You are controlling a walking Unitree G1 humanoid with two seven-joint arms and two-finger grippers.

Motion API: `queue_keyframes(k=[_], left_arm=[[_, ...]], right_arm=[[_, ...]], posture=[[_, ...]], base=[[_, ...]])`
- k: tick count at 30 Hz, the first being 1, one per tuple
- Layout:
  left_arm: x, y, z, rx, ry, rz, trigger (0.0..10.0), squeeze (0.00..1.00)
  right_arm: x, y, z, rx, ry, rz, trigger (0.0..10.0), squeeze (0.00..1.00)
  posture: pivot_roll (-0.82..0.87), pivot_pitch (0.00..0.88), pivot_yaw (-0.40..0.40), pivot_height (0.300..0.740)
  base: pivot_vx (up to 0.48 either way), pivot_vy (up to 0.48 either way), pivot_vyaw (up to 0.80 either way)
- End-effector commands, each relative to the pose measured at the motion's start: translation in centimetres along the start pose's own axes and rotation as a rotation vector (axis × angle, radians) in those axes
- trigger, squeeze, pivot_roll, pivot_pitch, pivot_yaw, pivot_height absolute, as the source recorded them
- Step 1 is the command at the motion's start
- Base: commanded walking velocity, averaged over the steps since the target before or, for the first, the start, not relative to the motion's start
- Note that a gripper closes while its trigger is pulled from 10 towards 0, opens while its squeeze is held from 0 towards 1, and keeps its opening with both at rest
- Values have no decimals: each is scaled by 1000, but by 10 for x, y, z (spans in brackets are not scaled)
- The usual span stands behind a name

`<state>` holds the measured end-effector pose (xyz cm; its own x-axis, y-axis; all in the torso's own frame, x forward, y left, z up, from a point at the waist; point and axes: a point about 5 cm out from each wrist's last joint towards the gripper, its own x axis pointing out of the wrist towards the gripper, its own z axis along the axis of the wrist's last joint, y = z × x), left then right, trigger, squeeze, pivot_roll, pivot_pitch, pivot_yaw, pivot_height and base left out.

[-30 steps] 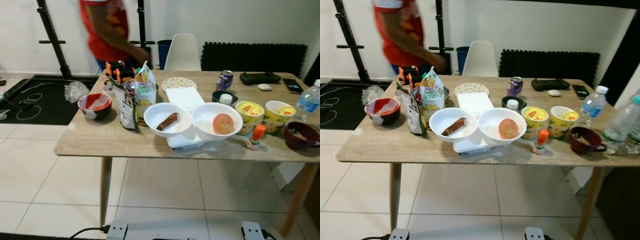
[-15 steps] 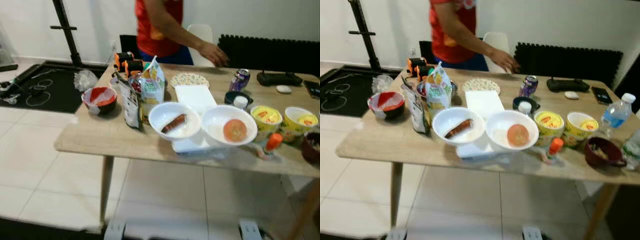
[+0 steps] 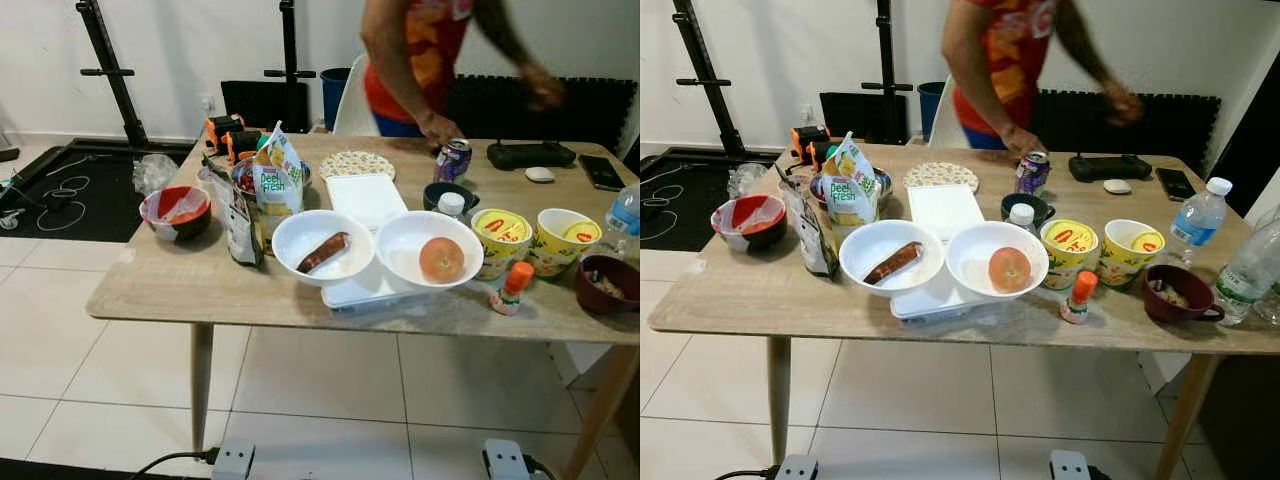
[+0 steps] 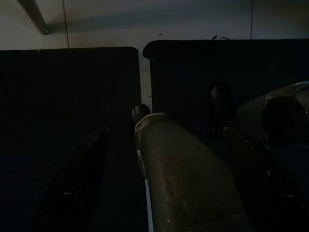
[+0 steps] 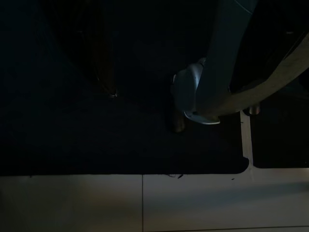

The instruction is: Restocking fridge

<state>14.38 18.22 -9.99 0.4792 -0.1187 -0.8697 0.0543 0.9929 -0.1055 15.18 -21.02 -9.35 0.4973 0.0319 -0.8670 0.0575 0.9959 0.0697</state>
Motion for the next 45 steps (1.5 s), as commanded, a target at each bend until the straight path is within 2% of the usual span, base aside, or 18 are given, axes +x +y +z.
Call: queue_keyframes(k=[1,2,4,7,8,9,18,19,20,21,22,23,25,31,33,38,41,45], left_arm=[[-2,10,1,-39,-19,53,10000,0],[-6,27,8,-152,-69,134,10000,0],[-9,40,11,-225,-94,187,10000,0],[-11,46,12,-255,-102,211,10000,0],[-14,55,14,-282,-119,225,10000,157],[-15,58,15,-294,-127,228,10000,1000],[-20,72,17,-354,-166,268,10000,1000],[-21,72,14,-341,-153,266,10000,380],[-21,72,14,-341,-153,266,10000,380],[-21,71,11,-326,-135,261,10000,0],[-21,71,11,-326,-135,261,10000,0],[-20,68,7,-313,-116,249,10000,0],[-19,62,0,-301,-92,228,10000,0],[-16,53,-5,-293,-73,206,10000,0],[-15,49,-6,-288,-64,200,10000,0],[-14,48,-5,-285,-63,196,10000,0],[-12,43,-2,-260,-60,177,10000,0],[-11,40,-2,-245,-55,165,10000,0]], right_arm=[[-2,-10,4,33,-25,-45,10000,0],[-4,-22,10,36,-54,-89,10000,0],[-7,-33,14,55,-68,-121,10000,0],[-9,-41,15,80,-70,-147,10000,0],[-13,-52,16,113,-75,-152,10000,412],[-15,-58,17,145,-83,-152,10000,1000],[-26,-78,31,171,-165,-28,10000,1000],[-27,-78,38,149,-183,48,10000,1000],[-27,-78,38,149,-183,48,10000,1000],[-30,-78,45,122,-199,123,10000,1000],[-30,-78,45,122,-199,123,10000,1000],[-34,-79,56,90,-231,229,10000,0],[-47,-81,74,7,-291,441,10000,0],[-67,-79,92,-149,-320,714,10000,0],[-86,-66,112,-236,-377,910,10000,0],[-98,-56,123,-296,-412,1000,10000,0],[-132,-24,158,-435,-552,1197,10000,0],[-147,-11,166,-497,-590,1296,10000,0]], posture=[[-9,0,-31,740],[-10,0,-32,740],[-12,0,-31,740],[-11,0,-32,740],[-10,0,-34,740],[-10,0,-35,740],[-3,0,-34,740],[-7,0,-30,740],[-7,0,-30,740],[-12,0,-27,740],[-12,0,-27,740],[-11,0,-27,740],[-17,0,-31,740],[-25,0,-34,740],[-33,0,-32,740],[-34,0,-34,740],[-32,0,-35,740],[-33,0,-33,740]], base=[[0,0,0],[0,0,0],[0,0,0],[0,0,0],[0,0,0],[0,0,0],[0,0,0],[0,0,0],[0,0,0],[0,0,0],[0,0,0],[0,0,0],[0,0,0],[0,0,0],[0,0,0],[0,0,0],[0,0,0],[0,0,0]])
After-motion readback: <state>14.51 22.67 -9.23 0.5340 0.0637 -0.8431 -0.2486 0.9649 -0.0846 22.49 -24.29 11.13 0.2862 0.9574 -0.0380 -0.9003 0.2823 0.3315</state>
